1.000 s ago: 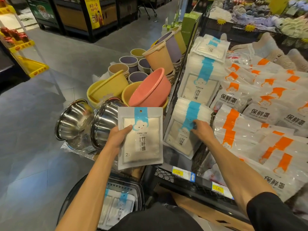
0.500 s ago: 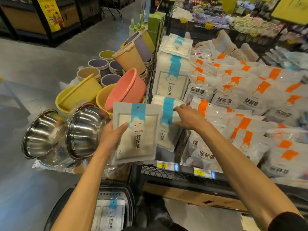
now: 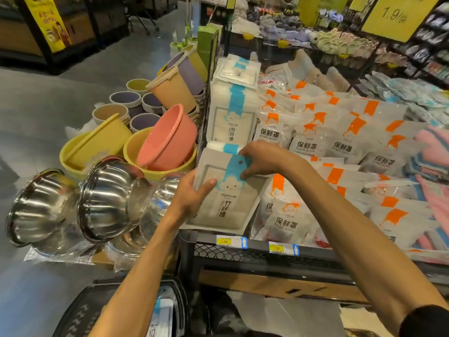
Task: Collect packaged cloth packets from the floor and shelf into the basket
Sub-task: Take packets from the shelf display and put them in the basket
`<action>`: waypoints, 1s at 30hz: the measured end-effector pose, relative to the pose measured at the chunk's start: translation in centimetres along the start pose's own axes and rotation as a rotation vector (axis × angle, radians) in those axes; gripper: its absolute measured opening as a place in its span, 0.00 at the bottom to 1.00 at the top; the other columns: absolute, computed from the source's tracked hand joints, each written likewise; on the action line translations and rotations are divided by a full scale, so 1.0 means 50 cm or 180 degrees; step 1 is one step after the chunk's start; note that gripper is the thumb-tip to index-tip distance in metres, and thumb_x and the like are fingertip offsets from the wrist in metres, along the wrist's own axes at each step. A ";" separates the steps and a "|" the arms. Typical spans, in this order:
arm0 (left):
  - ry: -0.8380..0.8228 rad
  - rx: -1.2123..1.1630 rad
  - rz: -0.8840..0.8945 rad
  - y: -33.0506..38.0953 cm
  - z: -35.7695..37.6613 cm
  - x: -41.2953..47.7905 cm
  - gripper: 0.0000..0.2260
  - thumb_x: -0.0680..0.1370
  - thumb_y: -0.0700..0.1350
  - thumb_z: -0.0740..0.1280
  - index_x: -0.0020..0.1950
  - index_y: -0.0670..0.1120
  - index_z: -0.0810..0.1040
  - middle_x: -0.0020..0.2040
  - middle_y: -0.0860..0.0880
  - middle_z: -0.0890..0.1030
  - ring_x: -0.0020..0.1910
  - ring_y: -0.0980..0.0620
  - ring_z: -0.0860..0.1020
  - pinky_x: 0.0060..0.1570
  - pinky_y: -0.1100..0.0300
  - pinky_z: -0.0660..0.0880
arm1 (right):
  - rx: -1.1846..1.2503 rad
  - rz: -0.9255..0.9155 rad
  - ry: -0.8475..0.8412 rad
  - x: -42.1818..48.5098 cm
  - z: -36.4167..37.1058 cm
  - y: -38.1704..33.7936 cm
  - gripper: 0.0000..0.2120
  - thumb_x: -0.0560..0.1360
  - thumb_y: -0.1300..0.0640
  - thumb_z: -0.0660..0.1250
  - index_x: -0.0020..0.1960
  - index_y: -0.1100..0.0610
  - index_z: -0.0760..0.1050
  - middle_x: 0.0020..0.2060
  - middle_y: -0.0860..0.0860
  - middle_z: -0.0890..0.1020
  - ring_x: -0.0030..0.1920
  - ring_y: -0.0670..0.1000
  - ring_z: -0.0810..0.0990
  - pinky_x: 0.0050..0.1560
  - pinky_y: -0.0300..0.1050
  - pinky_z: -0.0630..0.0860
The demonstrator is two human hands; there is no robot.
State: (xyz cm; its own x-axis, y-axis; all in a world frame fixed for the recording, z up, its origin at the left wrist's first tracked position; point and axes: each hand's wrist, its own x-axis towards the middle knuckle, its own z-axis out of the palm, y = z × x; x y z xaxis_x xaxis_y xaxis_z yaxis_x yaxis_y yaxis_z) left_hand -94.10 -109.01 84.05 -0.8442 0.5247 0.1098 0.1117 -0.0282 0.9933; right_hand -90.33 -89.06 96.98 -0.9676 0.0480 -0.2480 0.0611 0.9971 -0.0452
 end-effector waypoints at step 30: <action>0.0255 0.2251 -0.1114 -0.345 -0.006 -0.032 0.30 0.83 0.54 0.62 0.81 0.51 0.52 0.79 0.44 0.63 0.72 0.39 0.69 0.63 0.39 0.72 | 0.0682 0.0506 -0.0150 0.190 0.113 0.104 0.15 0.69 0.47 0.79 0.41 0.58 0.79 0.33 0.49 0.78 0.34 0.50 0.74 0.31 0.43 0.65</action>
State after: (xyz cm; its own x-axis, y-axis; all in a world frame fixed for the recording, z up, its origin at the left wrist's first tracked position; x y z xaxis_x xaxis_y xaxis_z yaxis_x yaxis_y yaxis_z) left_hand -94.84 -109.64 66.77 -0.9240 0.3395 -0.1758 0.1168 0.6884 0.7159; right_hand -97.81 -83.77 88.95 -0.9295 0.1952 -0.3128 0.2666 0.9418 -0.2046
